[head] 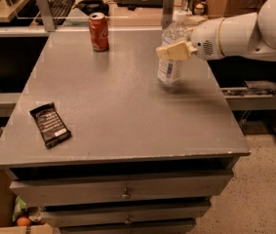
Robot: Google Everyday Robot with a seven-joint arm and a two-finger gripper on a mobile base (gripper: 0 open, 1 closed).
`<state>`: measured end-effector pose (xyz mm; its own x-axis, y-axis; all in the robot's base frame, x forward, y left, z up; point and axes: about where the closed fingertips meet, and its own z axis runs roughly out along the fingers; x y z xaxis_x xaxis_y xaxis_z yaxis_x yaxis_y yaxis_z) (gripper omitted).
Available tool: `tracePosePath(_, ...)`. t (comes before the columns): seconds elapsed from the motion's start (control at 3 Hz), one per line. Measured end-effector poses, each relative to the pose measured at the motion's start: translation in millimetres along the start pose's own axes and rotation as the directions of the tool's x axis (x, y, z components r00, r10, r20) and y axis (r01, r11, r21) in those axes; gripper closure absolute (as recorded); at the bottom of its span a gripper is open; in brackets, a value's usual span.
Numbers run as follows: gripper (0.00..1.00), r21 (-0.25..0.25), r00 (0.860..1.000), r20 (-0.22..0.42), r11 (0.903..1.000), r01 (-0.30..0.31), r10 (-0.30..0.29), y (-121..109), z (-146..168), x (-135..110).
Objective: Move blue plastic bottle near coke can
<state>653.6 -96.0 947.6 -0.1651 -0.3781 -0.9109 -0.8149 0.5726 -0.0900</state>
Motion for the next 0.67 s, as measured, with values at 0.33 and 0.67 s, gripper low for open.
tracePosePath(0.33, 1.00, 0.005, 0.999, 0.042, 0.9995, 0.032, -0.032, -14, 27, -20)
tracePosePath(0.67, 1.00, 0.002, 0.995, 0.071, 0.9972, 0.075, -0.075, -31, 73, -52)
